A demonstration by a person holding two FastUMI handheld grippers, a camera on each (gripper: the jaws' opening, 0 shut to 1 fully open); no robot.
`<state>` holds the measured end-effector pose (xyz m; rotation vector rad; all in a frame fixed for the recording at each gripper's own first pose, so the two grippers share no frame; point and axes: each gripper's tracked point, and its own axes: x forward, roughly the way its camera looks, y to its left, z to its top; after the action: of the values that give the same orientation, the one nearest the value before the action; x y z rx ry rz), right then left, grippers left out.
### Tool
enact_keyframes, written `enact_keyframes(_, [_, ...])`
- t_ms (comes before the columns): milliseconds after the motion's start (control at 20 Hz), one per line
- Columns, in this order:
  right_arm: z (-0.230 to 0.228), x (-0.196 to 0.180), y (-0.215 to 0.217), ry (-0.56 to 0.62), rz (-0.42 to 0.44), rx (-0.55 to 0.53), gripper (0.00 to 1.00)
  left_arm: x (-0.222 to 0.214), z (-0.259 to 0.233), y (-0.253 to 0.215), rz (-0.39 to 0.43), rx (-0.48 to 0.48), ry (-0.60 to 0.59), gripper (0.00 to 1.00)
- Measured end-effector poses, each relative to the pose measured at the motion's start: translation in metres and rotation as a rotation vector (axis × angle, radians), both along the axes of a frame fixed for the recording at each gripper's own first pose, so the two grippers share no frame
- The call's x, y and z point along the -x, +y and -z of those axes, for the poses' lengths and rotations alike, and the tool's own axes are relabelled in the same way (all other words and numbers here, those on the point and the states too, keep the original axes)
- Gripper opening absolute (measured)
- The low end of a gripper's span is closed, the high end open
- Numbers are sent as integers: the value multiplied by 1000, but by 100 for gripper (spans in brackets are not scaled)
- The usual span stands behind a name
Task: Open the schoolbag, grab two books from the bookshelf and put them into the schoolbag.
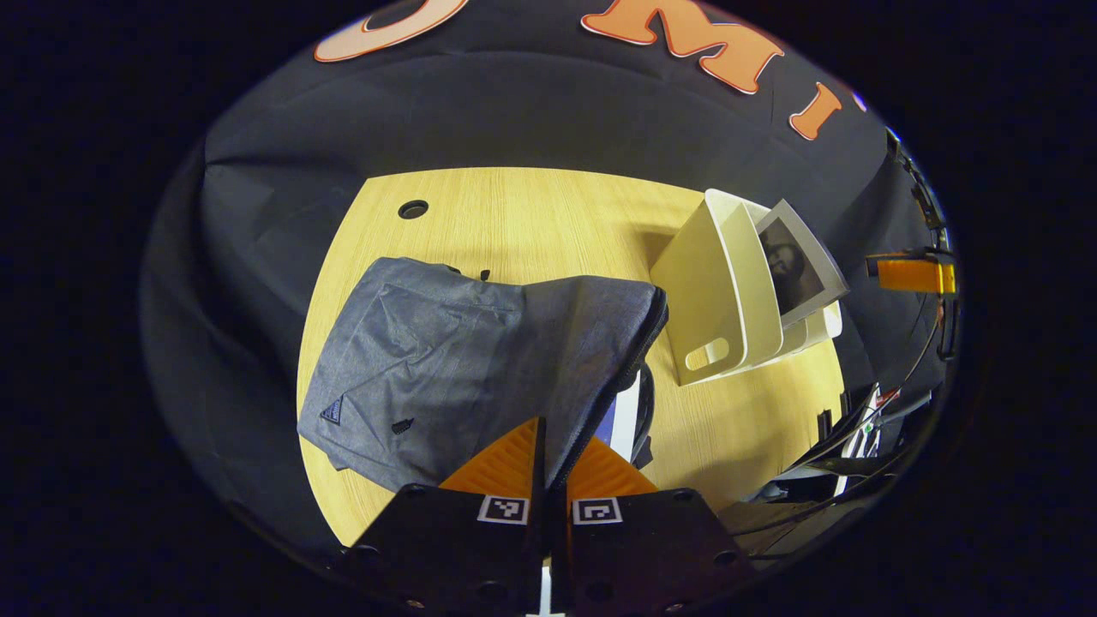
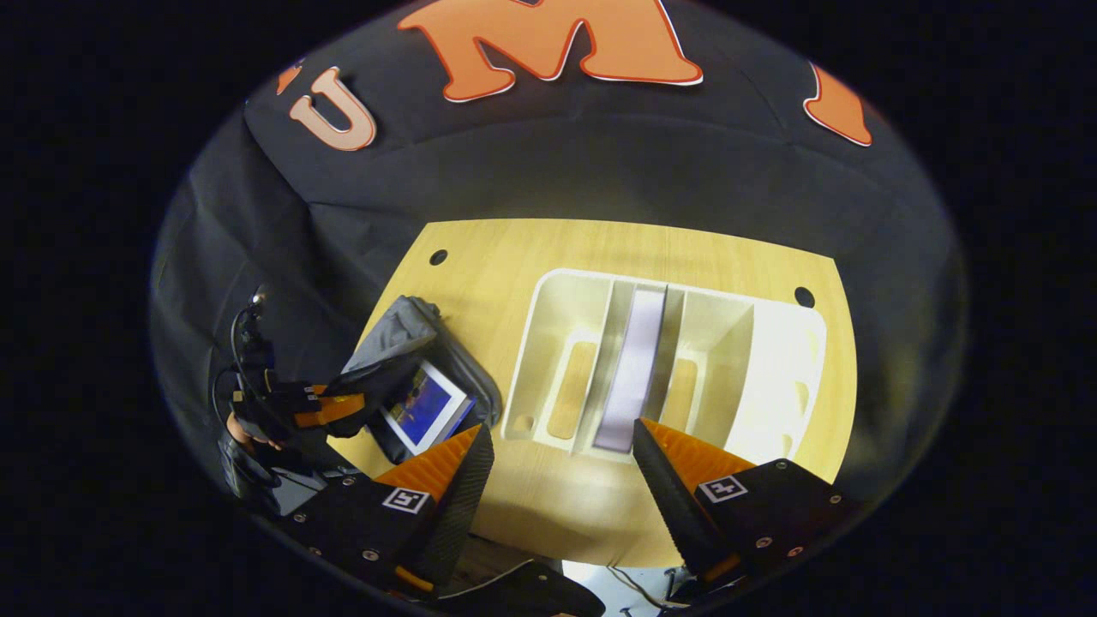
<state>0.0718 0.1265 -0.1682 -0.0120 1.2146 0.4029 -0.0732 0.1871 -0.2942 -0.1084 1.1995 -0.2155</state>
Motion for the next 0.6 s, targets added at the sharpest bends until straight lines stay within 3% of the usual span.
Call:
enact_keyframes(450, [66,-49,-11,125,12,48,97,7,2,-1,-74,-16,21,5])
enact_keyframes(600, [87,-61,-9,166,26,57,91,8,1,-1,-86,-36,27,5])
